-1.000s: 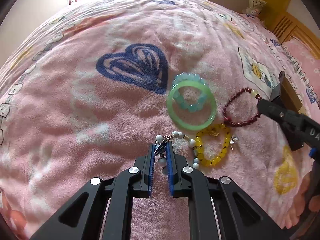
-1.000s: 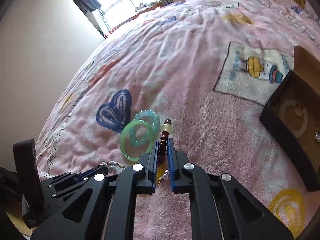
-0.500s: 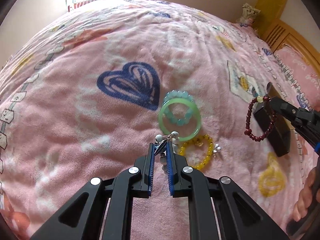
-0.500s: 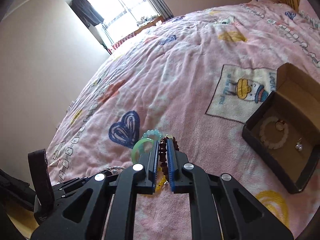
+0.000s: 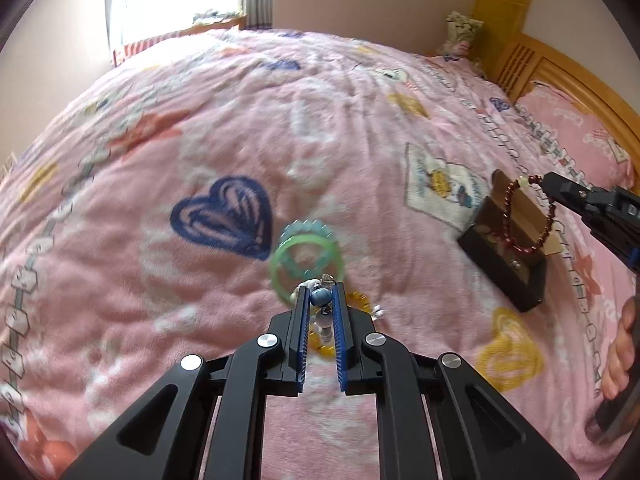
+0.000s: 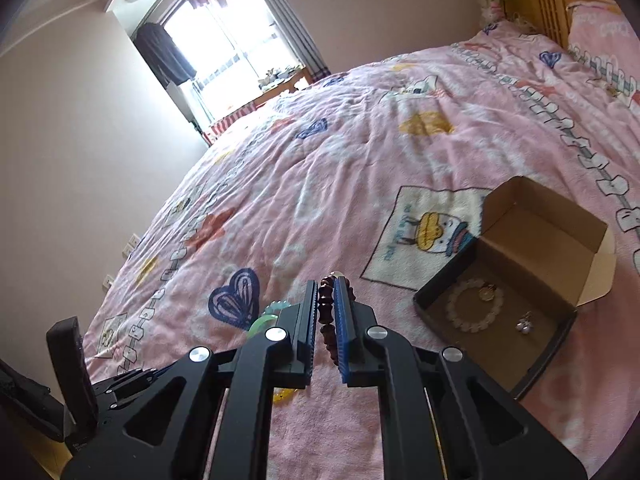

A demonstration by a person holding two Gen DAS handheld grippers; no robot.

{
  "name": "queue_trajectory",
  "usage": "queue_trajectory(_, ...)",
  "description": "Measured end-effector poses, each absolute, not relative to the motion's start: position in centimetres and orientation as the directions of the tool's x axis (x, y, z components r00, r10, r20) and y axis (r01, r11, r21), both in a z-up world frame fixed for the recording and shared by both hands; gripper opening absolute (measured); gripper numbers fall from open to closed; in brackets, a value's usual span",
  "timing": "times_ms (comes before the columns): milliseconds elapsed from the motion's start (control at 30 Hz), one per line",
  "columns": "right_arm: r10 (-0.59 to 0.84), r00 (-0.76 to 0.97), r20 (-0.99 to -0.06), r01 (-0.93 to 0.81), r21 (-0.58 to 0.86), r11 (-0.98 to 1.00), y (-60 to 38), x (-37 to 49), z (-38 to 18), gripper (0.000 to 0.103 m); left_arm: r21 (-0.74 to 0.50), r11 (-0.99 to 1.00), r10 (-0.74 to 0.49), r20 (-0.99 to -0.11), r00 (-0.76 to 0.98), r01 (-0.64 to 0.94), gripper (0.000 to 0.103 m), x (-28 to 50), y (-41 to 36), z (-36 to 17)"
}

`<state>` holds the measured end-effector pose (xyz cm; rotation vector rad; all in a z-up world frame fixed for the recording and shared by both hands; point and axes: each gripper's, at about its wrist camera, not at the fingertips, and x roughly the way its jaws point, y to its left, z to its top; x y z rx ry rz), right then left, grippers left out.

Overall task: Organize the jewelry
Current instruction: 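Carry both bracelets over the black box with both grippers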

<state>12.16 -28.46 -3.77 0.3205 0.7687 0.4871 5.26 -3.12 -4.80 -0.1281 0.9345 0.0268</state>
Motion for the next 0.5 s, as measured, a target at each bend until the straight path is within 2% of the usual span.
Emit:
queue_trajectory(267, 0.457, 0.647, -0.611, -0.254, 0.392, 0.884, -32.5, 12.7, -3.5, 0.010, 0.021, 1.000, 0.001, -0.763, 0.646, 0.023, 0.013, 7.5, -10.0, -0.4)
queue_trajectory(500, 0.369, 0.663, -0.652, -0.178, 0.341, 0.923, -36.2, 13.5, -4.4, 0.010, 0.030, 0.994, -0.042, -0.772, 0.634, 0.103, 0.013, 11.1, -16.2, 0.0)
